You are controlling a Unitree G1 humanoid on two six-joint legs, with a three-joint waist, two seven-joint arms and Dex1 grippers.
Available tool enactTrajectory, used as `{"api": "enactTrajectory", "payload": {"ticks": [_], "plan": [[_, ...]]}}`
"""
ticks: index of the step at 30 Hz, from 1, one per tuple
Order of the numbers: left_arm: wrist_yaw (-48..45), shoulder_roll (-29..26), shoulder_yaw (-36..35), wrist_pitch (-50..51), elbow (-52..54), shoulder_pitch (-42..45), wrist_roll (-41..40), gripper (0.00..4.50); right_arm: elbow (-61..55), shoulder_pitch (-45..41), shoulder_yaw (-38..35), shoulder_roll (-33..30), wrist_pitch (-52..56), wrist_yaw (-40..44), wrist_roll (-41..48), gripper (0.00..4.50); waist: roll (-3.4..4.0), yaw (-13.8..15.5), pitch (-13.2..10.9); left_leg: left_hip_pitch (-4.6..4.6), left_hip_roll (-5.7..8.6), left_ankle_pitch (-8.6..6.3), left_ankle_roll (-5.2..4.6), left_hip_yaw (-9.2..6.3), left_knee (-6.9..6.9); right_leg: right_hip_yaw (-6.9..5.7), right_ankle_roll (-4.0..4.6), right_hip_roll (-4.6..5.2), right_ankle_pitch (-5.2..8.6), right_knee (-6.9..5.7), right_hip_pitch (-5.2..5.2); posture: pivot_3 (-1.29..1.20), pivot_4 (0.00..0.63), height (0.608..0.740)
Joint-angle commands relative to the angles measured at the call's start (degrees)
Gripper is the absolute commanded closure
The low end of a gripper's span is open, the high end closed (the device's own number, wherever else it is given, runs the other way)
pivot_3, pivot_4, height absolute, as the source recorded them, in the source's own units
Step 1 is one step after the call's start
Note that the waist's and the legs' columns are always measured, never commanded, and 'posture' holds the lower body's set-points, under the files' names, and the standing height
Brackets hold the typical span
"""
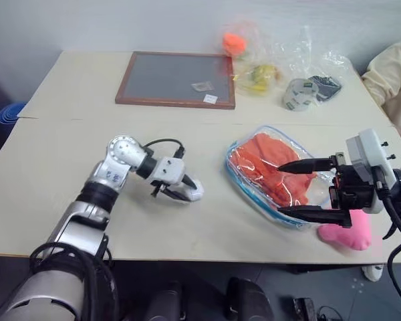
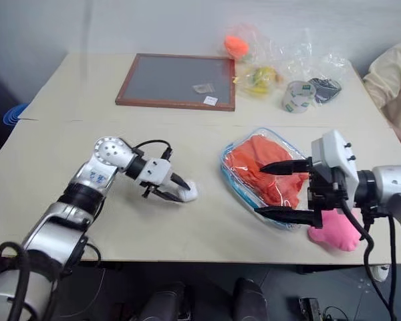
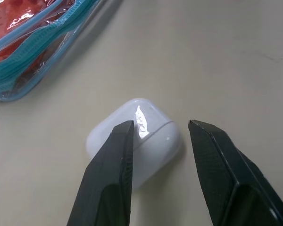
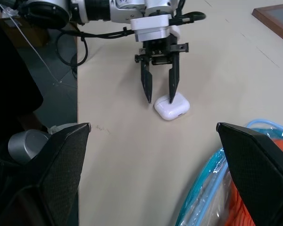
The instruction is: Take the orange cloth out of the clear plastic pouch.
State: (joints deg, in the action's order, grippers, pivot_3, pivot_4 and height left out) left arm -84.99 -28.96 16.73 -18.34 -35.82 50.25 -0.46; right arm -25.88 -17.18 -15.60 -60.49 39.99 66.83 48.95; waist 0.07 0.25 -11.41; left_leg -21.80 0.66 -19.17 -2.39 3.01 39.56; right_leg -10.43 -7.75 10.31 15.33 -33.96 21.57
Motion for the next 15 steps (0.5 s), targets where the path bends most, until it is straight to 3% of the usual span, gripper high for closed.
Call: {"api": "enactTrajectory", "payload": {"ticks": [1,4,10,13,15], "plan": [[4.8,0.4,-0.5,1.2,4.1,-0.8,1.2,2.60,1.7,-3.6,2.4,1.0,-1.7,0.6,-1.1,0.00,0.00,0.7,0.0,-0.01,0.02,0.00,-0.01,-0.02,0.06,-0.01,0.00,0.01,0.00,0.00,-0.01,0.00,0.150,0.740],[6.9,-0.2,-0.5,0.4,7.4,-1.7,1.6,2.60,2.8,-5.9,4.8,2.1,-2.3,1.2,-2.2,0.00,0.00,1.2,0.0,-0.17,0.04,-0.04,-0.07,-0.05,0.24,-0.04,-0.03,0.03,-0.02,0.00,0.01,0.00,0.150,0.740],[17.4,2.0,-2.1,17.1,15.2,-2.2,3.2,2.60,2.3,-6.7,5.2,3.2,-1.7,0.3,-2.1,0.00,0.00,1.4,0.0,-0.43,0.11,-0.06,-0.11,-0.16,0.36,-0.14,-0.07,0.05,-0.04,0.01,0.12,0.00,0.150,0.740],[20.7,1.9,-2.9,30.3,24.3,-4.3,2.6,2.07,0.8,-5.7,4.9,3.4,-1.3,-0.4,-1.8,0.00,0.00,1.2,0.0,-0.43,0.10,-0.06,-0.11,-0.16,0.36,-0.13,-0.08,0.04,-0.04,0.00,0.12,0.00,0.150,0.740],[22.3,1.6,-4.4,42.5,34.9,-8.0,-0.4,1.49,-0.1,-4.4,4.3,3.5,-0.9,-0.9,-1.3,0.00,0.00,1.1,0.0,-0.41,0.08,-0.06,-0.11,-0.16,0.29,-0.12,-0.08,0.03,-0.04,0.04,0.12,0.00,0.150,0.740]]}}
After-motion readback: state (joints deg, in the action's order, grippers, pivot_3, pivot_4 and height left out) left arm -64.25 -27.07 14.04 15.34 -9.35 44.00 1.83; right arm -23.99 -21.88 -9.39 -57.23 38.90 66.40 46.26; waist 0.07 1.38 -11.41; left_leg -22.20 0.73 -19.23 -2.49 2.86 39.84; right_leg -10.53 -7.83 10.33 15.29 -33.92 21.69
